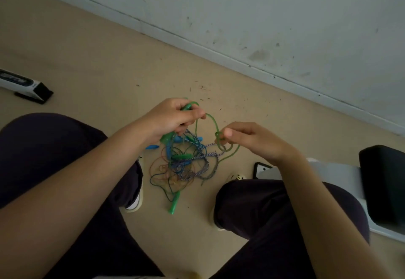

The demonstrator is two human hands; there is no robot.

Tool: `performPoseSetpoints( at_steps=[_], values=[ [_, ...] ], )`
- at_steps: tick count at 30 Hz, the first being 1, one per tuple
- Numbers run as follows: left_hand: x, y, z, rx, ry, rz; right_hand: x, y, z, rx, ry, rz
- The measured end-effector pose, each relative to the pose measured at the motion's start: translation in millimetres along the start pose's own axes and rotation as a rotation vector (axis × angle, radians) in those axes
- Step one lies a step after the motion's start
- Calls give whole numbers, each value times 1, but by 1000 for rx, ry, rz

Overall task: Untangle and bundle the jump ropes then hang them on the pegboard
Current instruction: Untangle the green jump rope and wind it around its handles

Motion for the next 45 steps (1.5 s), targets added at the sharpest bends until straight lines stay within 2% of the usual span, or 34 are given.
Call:
performPoseSetpoints(
  at_steps=[4,11,15,17,18,20,23,25,32,36,38,42,45],
  values=[
    [-7,-19,-6,58,-8,13,0,-12,-1,-29,36,92],
    [-22,-24,-10,92,-57,91,-2,8,-6,-242,130,457],
    [-11,-14,-3,133,-10,190,-18,42,-9,-586,111,525],
    [-3,-6,4,121,14,216,-28,57,-6,-678,74,438],
    [3,-4,8,121,25,226,-31,58,-2,-655,53,345],
    [14,-4,18,129,51,216,-39,48,12,-510,-11,211],
    [22,-16,36,177,70,188,-48,26,33,-293,-16,177],
    [30,-25,49,206,78,187,-53,14,47,-227,-18,191],
    [73,-32,87,278,179,135,-94,1,85,-214,-63,213],
    [90,-24,106,264,212,155,-121,22,97,-404,-144,277],
    [95,-19,110,238,211,166,-133,29,100,-434,-174,279],
    [103,-19,109,273,214,204,-128,8,105,-241,-112,375],
    [104,-26,103,334,211,183,-114,-16,105,-95,-46,316]
  ],
)
Point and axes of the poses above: each hand's wrist, its own z-axis towards the middle knuckle, its own y-axis out of the back of the hand, x = y × z, the point moved 6 cm from there along z, towards the middle knuckle, and after that the axes turned 2 degrees about -x, right-handed, at the moved point
